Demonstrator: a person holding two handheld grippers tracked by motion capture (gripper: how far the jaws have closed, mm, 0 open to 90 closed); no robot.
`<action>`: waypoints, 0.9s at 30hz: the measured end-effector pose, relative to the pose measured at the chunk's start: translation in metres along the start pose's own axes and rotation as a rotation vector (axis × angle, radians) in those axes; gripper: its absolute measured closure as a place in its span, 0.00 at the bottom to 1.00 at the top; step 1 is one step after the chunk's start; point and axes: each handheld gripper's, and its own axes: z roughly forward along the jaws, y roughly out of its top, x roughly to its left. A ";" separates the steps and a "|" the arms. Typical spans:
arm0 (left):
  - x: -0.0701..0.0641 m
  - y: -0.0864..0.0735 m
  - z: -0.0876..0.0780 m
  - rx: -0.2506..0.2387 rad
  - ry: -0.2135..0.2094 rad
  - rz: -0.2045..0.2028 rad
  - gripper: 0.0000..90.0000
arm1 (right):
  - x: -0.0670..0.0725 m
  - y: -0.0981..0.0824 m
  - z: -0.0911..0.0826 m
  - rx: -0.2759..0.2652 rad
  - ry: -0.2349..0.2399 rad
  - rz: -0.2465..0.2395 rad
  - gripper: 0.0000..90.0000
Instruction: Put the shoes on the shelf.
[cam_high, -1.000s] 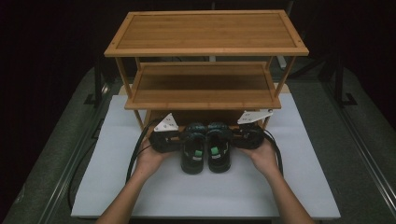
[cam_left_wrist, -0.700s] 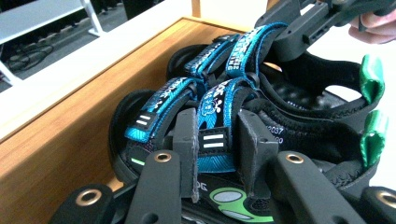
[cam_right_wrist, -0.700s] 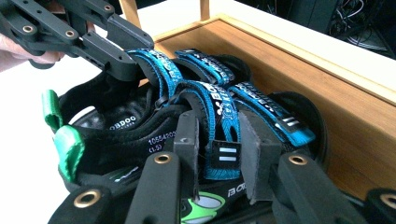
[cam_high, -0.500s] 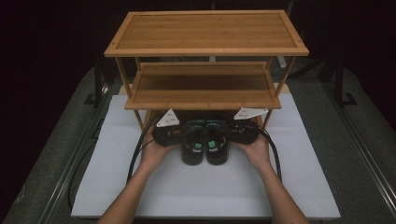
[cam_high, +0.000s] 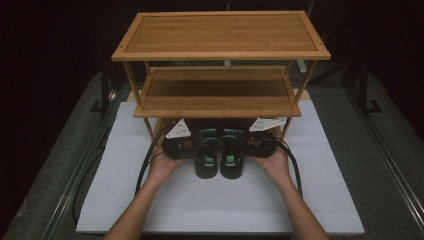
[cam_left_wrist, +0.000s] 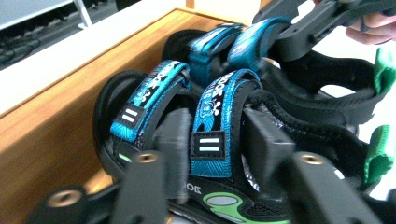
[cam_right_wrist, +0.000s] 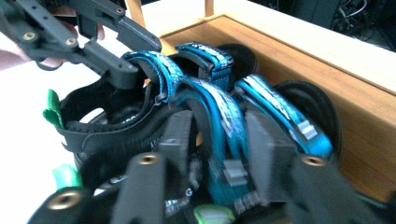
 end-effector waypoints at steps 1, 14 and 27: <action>0.000 0.000 -0.003 0.005 -0.003 -0.012 0.56 | 0.001 0.000 -0.003 -0.002 -0.004 0.004 0.62; -0.016 -0.023 -0.038 0.070 -0.010 -0.033 0.32 | 0.013 -0.021 -0.043 0.019 -0.053 0.017 0.35; -0.029 -0.042 -0.017 0.172 -0.052 -0.003 0.15 | 0.020 -0.055 -0.025 0.166 -0.021 0.041 0.17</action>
